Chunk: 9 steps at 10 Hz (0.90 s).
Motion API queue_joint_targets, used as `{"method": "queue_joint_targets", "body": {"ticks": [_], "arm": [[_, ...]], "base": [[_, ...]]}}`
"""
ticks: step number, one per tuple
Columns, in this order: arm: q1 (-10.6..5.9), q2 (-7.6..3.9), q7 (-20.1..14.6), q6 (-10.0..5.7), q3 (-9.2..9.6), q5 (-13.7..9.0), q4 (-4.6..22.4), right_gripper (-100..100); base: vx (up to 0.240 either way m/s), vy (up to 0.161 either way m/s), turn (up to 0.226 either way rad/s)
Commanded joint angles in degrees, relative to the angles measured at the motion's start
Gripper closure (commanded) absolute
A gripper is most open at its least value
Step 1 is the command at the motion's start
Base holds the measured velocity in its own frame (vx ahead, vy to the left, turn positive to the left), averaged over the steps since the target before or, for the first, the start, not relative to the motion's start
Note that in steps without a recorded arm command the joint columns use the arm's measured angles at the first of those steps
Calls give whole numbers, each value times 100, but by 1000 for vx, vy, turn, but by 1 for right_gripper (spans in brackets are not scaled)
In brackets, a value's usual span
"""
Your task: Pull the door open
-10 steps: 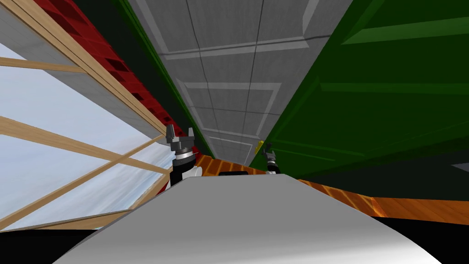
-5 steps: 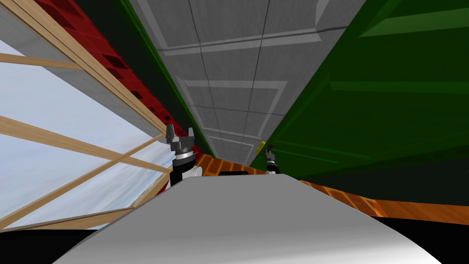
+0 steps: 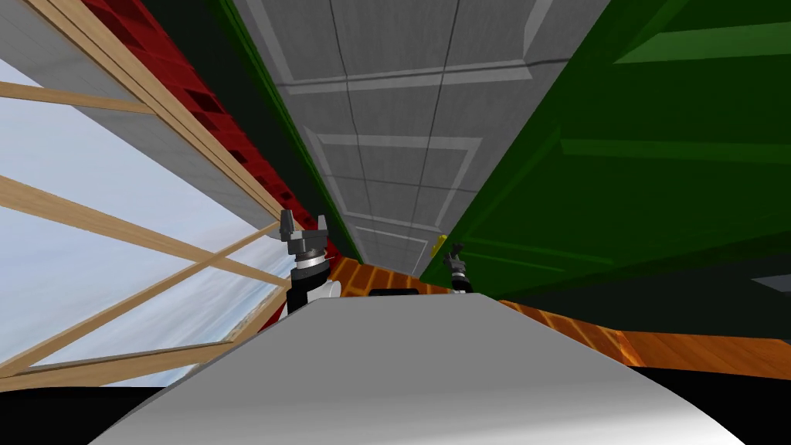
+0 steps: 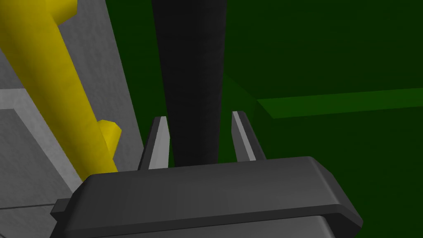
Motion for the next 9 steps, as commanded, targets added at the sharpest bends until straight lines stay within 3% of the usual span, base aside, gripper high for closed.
{"method": "queue_joint_targets", "body": {"ticks": [1,5,6,9], "arm": [[165,-92,20,31,-98,-59,118,100],[300,-156,28,30,-158,-100,183,100],[261,-156,28,30,-158,-100,251,100],[398,-201,36,28,-201,-134,224,100]], "base": [[-154,0,-59],[-125,3,-43],[-64,-4,5],[-55,0,-28]]}}
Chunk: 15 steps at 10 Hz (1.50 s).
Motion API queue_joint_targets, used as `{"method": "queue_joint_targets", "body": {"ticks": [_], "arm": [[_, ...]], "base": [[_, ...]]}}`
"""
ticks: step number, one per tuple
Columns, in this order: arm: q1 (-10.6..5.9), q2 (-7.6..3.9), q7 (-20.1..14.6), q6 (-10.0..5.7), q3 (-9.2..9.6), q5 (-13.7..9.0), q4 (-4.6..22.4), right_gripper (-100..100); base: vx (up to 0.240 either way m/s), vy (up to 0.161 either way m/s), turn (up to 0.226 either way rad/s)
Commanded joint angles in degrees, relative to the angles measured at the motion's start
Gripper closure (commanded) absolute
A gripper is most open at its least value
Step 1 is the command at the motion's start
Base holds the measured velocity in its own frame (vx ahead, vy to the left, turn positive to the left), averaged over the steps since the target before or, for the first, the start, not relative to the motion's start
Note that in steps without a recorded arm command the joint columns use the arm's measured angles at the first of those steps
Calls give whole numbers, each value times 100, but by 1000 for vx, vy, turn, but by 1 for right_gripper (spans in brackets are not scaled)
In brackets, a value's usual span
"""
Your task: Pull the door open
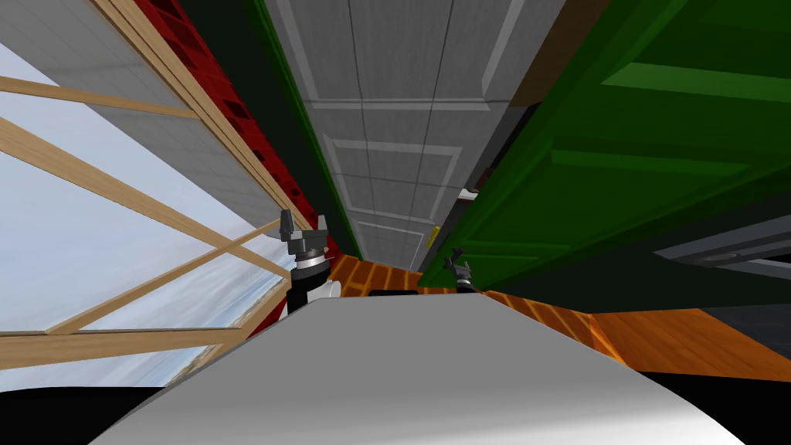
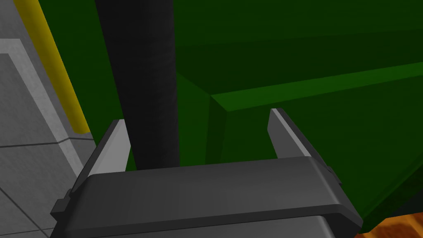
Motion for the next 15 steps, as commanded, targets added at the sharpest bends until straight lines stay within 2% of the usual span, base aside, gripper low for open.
{"method": "queue_joint_targets", "body": {"ticks": [1,4,5,6,12,13,15], "arm": [[142,-151,36,113,-160,-97,122,100],[207,-181,42,112,-189,-119,150,100],[94,-181,42,48,-189,-119,341,100],[207,-181,42,112,-189,-119,150,100],[207,-181,42,112,-189,-119,150,100],[277,-173,-62,60,55,-3,-238,100],[309,-286,-243,-87,237,91,-284,100]], "base": [[-109,15,-21],[-100,14,-23],[-46,9,-17],[-19,-7,-2],[8,-1,5],[-101,-27,229],[-208,-86,249]]}}
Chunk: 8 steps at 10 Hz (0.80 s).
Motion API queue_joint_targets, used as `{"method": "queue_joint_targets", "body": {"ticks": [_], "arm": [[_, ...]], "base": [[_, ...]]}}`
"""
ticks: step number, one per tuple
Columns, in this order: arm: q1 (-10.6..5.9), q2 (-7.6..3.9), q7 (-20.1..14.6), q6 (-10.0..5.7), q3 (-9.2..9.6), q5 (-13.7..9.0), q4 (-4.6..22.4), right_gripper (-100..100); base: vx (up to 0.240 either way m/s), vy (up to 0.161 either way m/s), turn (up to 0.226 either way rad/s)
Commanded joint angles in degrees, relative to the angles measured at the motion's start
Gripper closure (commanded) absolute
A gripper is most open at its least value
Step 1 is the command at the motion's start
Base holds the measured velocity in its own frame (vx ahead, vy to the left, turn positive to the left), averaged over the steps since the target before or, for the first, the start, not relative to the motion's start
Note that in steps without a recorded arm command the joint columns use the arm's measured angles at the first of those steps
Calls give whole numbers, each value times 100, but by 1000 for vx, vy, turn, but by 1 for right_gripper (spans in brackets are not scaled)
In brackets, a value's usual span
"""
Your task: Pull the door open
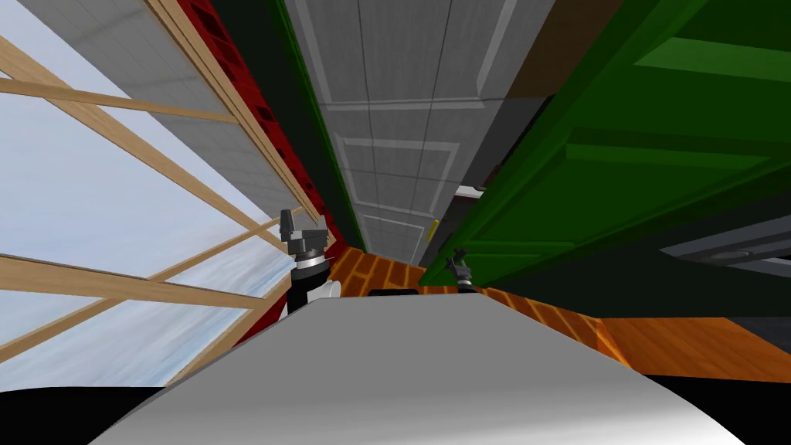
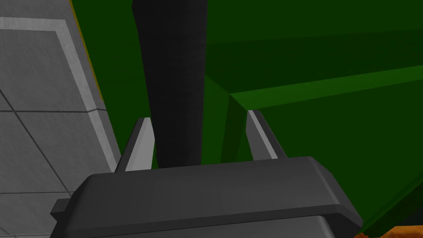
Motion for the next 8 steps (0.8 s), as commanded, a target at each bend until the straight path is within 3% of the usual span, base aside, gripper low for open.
{"method": "queue_joint_targets", "body": {"ticks": [1,8], "arm": [[143,-154,-157,-88,118,57,-18,100],[277,-612,-888,-685,854,443,-205,100]], "base": [[-226,-85,210],[-196,-102,209]]}}
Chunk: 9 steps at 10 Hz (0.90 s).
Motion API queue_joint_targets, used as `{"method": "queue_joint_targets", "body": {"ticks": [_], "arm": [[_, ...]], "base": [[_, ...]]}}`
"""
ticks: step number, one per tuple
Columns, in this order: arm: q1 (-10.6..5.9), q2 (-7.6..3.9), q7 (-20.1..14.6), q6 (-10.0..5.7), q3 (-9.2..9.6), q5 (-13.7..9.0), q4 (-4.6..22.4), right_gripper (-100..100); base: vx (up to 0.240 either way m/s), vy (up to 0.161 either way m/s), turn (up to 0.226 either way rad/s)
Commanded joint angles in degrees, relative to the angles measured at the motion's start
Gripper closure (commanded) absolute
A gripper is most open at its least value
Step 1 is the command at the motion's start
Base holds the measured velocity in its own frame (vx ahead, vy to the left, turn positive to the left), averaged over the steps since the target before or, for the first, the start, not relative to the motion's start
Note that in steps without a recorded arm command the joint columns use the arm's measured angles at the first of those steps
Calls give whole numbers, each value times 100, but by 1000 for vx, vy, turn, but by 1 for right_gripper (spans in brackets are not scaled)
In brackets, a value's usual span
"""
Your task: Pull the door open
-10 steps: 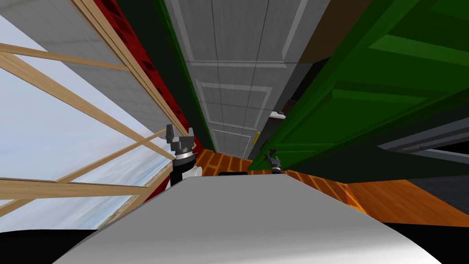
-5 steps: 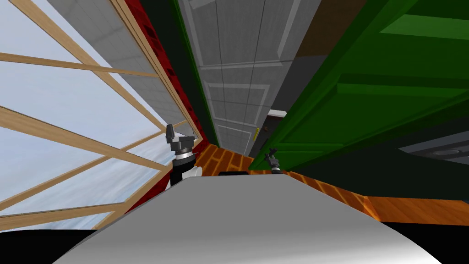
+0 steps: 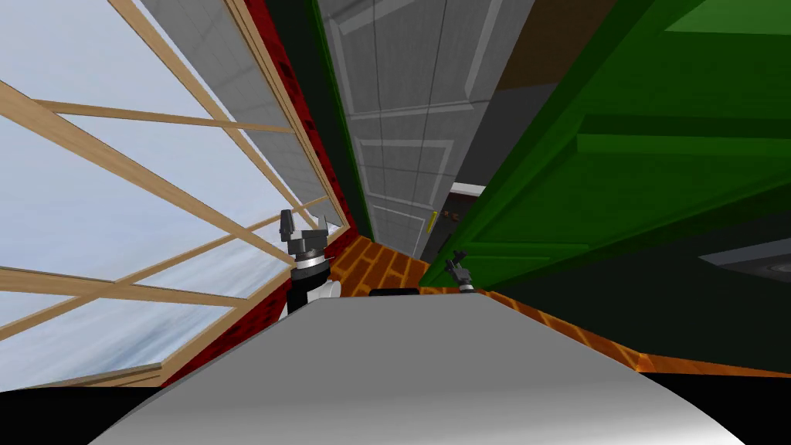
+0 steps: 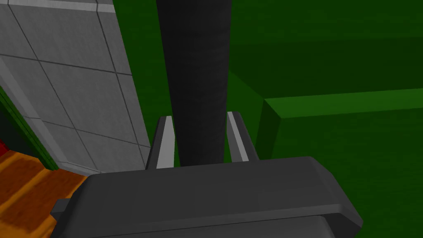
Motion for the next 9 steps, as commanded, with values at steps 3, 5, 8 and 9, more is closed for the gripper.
{"method": "queue_joint_targets", "body": {"ticks": [3,5,8,9], "arm": [[0,-110,-184,-174,171,94,14,100],[36,-191,-324,-337,272,162,88,100],[76,-314,-504,-566,388,247,194,100],[92,-364,-577,-659,435,281,236,100]], "base": [[-157,-58,118],[-214,-56,175],[-233,-79,159],[-241,-71,170]]}}
